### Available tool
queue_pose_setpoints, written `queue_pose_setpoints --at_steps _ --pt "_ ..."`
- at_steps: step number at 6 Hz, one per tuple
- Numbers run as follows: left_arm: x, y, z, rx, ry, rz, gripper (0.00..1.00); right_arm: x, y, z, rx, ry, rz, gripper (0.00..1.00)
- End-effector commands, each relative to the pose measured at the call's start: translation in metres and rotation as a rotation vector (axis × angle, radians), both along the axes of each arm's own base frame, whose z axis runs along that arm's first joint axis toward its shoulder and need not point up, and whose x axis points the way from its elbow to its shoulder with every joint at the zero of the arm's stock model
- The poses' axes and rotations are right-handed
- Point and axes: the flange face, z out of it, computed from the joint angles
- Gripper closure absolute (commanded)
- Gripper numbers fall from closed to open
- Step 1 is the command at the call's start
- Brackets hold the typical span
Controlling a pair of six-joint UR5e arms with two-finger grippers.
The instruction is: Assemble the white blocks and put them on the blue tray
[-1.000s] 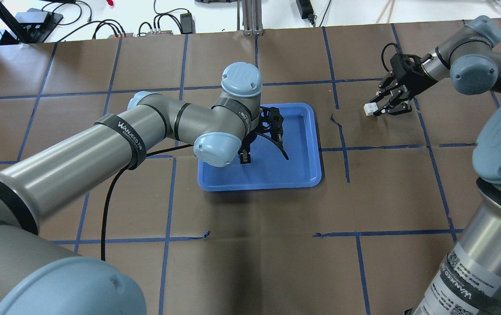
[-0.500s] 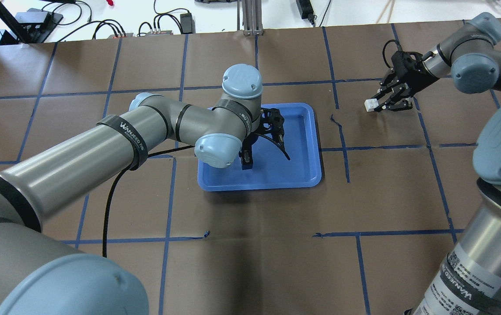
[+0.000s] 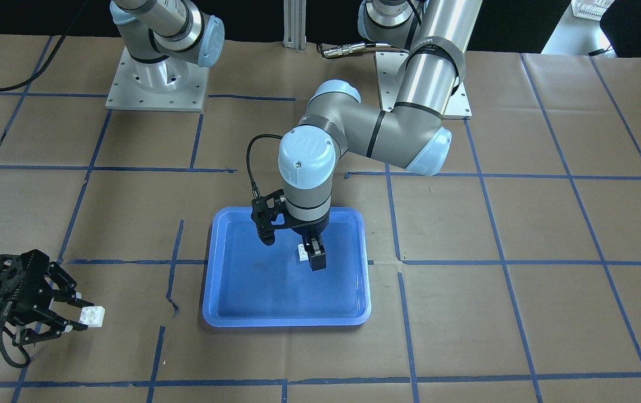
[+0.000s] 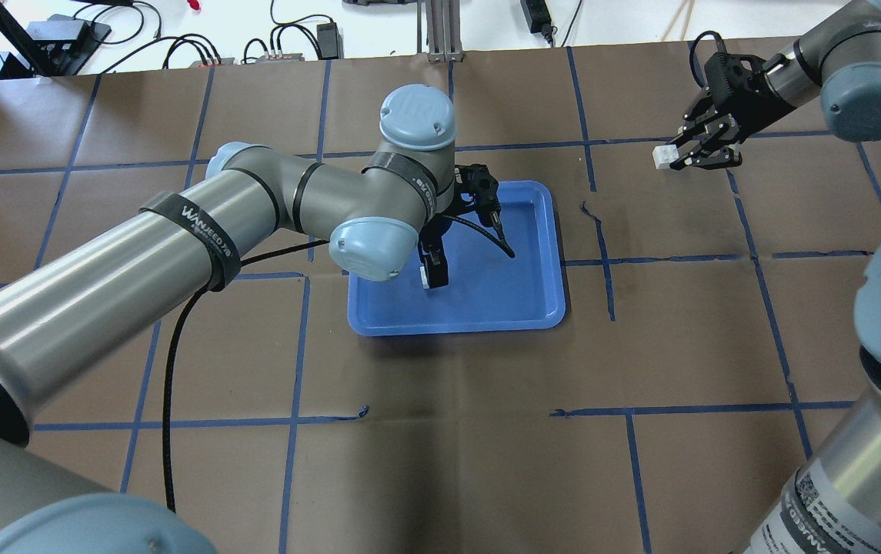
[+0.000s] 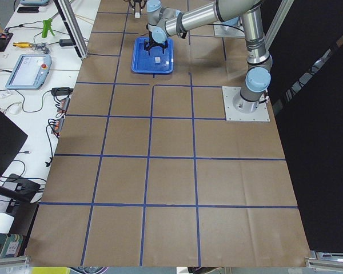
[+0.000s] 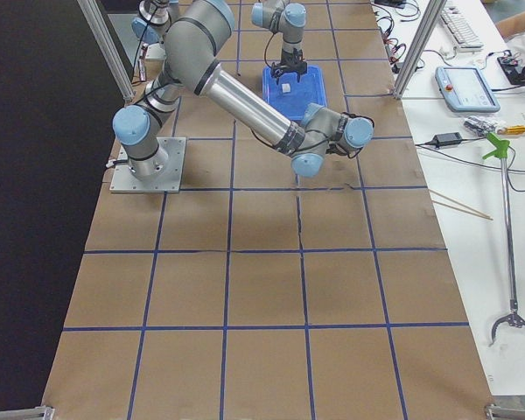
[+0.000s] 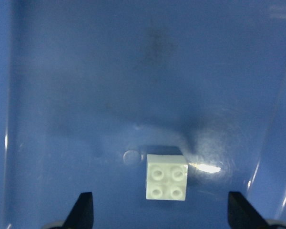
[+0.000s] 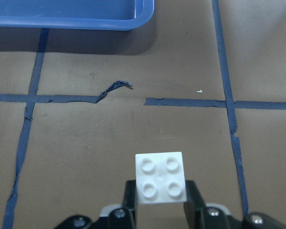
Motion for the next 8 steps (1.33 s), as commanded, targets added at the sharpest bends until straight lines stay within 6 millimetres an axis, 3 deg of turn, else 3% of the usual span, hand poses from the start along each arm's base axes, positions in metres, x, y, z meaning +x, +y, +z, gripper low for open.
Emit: queue_pose_setpoints --at_steps 1,2,4,6,8 --pt "0.057 0.011 0.086 0.006 -0.010 0.311 0.01 0.021 0.040 0.016 0.018 -0.010 -0.016 0.66" --pt "0.094 0.021 0.131 0.004 -0.001 0.550 0.01 0.047 0.056 0.012 0.025 -0.054 0.003 0.66" --pt "0.127 0.042 0.183 -0.027 0.006 0.930 0.00 0.124 0.081 0.007 0.059 -0.055 0.051 0.66" --pt "0.127 0.058 0.228 -0.039 0.043 1.145 0.00 0.207 0.099 -0.008 0.020 -0.038 -0.011 0.66" --pt "0.130 0.061 0.248 -0.064 0.074 1.152 0.00 0.265 0.121 -0.029 -0.019 -0.052 -0.098 0.67"
